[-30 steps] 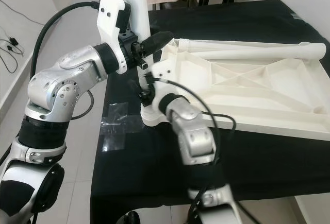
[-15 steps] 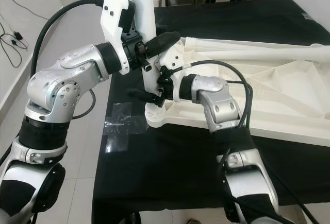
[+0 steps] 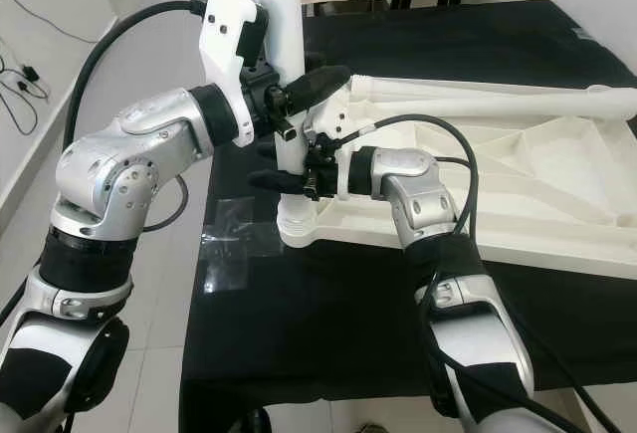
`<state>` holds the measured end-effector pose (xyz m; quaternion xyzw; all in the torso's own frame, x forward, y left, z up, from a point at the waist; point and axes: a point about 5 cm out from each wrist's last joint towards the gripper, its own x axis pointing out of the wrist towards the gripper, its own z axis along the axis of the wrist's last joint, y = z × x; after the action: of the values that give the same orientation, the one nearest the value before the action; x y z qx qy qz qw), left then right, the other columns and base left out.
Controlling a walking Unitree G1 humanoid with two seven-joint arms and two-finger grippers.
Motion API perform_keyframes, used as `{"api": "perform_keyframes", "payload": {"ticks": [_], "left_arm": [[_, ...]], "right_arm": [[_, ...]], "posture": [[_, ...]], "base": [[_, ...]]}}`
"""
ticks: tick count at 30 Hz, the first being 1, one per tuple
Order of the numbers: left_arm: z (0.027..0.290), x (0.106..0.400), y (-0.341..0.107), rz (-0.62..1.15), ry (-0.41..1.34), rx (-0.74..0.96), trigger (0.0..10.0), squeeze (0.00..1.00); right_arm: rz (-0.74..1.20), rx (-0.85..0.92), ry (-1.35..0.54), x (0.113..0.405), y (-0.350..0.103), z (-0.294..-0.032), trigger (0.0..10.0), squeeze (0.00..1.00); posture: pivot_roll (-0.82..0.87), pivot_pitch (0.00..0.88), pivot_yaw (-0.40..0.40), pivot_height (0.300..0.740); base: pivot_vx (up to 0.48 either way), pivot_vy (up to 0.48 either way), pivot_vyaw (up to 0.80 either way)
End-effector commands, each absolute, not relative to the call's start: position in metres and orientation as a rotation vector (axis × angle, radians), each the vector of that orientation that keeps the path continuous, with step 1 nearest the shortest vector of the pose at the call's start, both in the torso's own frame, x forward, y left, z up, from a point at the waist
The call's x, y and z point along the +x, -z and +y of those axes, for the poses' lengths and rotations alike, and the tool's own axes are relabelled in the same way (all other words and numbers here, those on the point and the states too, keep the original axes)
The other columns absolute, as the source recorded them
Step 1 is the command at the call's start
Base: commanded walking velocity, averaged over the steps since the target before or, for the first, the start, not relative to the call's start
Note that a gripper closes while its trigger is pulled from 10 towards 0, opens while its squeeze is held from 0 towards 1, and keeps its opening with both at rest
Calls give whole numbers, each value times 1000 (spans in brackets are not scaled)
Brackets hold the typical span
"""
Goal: Building children table
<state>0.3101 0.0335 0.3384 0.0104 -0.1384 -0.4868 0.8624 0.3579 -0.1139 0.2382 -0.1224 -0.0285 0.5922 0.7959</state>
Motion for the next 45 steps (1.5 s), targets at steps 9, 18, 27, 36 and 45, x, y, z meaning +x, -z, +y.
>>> {"api": "perform_keyframes", "payload": {"ticks": [9, 18, 27, 36, 45], "left_arm": [[21, 286, -357, -342, 1134, 45, 10000, 0], [46, 293, -358, -336, 1091, 52, 10000, 0], [65, 309, -346, -314, 1119, 37, 0, 0], [65, 324, -329, -288, 1126, 42, 0, 0], [30, 310, -329, -286, 1168, 57, 0, 0]], "right_arm": [[127, -244, -576, 311, -169, -75, 0, 0], [66, -208, -471, 330, -189, -69, 0, 0], [63, -194, -427, 319, -198, -66, 3490, 0], [-23, -194, -623, 337, -219, -69, 10000, 0], [-67, -212, -668, 354, -237, -80, 10000, 0]], "posture": [[79, 154, 25, 740], [54, 130, 43, 740], [51, 128, 50, 740], [46, 127, 57, 740], [61, 131, 53, 740]], "base": [[0, 0, 0], [0, 0, 0], [0, 0, 0], [0, 0, 0], [0, 0, 0]]}}
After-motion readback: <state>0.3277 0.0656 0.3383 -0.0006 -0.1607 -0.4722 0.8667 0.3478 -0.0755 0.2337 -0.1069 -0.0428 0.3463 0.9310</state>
